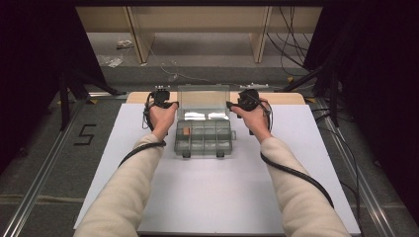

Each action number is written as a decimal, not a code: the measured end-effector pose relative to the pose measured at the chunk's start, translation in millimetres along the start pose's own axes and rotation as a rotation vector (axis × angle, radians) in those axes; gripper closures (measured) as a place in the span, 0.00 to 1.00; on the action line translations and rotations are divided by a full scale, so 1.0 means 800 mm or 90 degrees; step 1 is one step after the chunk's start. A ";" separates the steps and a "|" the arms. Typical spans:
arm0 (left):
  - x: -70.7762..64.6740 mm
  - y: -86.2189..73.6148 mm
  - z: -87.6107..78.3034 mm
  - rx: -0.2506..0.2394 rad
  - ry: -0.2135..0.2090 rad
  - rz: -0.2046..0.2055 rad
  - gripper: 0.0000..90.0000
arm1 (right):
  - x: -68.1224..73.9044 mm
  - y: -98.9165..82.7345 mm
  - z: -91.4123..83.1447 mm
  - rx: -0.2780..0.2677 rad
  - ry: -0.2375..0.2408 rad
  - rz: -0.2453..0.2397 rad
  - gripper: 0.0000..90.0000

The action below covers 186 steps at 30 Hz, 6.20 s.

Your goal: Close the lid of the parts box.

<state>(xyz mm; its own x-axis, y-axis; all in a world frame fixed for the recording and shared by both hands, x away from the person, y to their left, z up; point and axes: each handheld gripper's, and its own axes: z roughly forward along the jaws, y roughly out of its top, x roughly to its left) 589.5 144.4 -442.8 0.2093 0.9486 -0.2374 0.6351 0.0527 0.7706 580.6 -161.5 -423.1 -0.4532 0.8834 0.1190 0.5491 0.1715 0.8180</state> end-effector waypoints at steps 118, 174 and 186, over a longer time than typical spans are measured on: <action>-0.013 0.036 -0.039 -0.111 -0.025 0.076 0.97 | 0.025 0.030 -0.008 -0.065 -0.080 0.046 0.87; -0.025 0.007 -0.078 -0.155 -0.015 0.117 0.97 | 0.049 0.015 -0.048 -0.094 -0.093 0.021 0.97; -0.025 -0.001 -0.085 -0.164 -0.018 0.128 0.97 | 0.054 0.008 -0.058 -0.097 -0.090 0.010 0.97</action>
<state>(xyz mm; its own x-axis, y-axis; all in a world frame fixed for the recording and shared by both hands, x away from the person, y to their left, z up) 534.1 146.6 -398.1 0.3342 0.9391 -0.0796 0.3714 -0.0536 0.9269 532.2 -142.7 -386.8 -0.3367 0.9397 0.0609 0.4383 0.0991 0.8933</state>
